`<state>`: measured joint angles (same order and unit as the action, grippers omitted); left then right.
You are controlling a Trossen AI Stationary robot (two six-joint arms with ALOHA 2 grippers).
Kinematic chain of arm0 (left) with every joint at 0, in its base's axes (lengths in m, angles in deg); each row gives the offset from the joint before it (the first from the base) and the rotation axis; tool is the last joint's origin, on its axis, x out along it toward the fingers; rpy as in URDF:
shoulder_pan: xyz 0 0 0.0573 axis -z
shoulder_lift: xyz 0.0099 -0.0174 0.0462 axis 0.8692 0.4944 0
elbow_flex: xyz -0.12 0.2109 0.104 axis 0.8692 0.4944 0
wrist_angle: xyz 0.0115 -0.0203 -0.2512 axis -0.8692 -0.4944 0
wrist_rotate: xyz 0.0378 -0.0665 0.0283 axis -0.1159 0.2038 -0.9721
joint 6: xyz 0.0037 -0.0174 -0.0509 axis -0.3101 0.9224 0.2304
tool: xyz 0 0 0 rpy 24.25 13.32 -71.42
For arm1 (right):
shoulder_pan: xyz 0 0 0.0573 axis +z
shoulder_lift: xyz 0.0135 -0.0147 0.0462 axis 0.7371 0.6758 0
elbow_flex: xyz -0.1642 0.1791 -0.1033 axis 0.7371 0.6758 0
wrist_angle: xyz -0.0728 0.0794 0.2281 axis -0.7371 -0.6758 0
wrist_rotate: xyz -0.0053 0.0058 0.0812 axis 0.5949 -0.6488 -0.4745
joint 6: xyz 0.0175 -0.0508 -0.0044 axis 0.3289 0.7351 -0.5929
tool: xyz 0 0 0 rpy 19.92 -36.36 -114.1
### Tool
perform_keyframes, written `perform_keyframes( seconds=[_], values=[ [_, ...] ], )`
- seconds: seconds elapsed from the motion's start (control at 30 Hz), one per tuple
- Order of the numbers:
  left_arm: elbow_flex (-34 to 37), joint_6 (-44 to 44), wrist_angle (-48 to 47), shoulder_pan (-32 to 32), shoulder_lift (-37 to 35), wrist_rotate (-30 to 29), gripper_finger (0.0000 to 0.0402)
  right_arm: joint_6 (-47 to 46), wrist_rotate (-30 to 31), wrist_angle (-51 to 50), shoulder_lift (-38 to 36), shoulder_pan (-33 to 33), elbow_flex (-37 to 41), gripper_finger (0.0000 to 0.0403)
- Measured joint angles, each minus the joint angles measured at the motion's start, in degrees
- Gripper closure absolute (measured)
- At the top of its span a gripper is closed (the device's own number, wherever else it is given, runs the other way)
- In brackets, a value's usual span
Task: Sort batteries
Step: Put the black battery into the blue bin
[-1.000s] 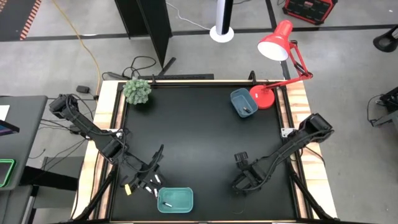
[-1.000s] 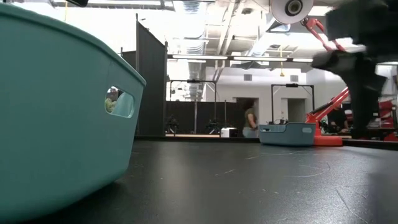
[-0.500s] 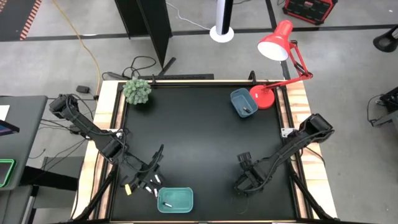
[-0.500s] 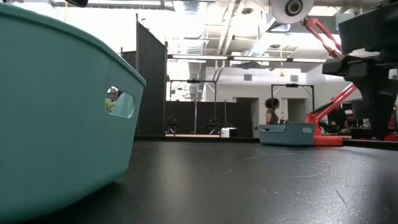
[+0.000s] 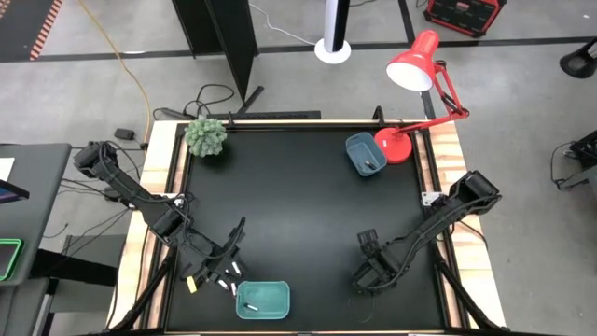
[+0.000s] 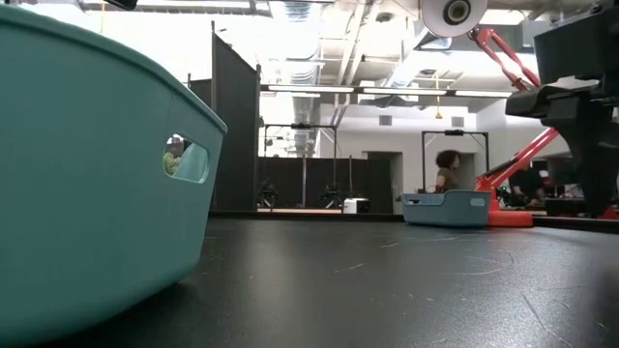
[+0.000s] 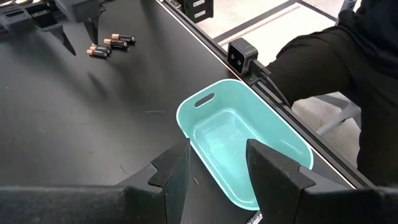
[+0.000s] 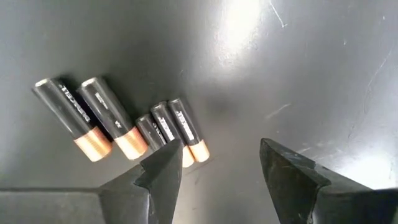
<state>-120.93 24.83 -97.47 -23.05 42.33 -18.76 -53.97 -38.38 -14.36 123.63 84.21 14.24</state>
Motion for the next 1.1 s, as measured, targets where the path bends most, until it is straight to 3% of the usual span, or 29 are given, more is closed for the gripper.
perform_keyframes(
  seconds=[0.4,0.6,0.77,1.1],
  values=[
    [0.0,-0.2,-0.3,0.0,0.0,0.0,0.0249,-1.0,1.4,1.2,0.0,-0.1,-0.1,0.0172],
    [0.0,0.0,-1.8,0.0,0.0,-0.1,0.0249,0.9,4.4,7.1,0.0,-2.0,-0.1,0.0172],
    [0.0,1.4,-2.5,0.0,0.0,-0.6,0.0249,0.9,4.5,-1.0,0.0,-2.8,-0.1,0.0172],
    [0.0,2.8,-3.4,0.0,0.0,-0.5,0.0249,-1.5,3.8,-3.1,0.0,-1.0,-0.1,0.0172]
  ],
)
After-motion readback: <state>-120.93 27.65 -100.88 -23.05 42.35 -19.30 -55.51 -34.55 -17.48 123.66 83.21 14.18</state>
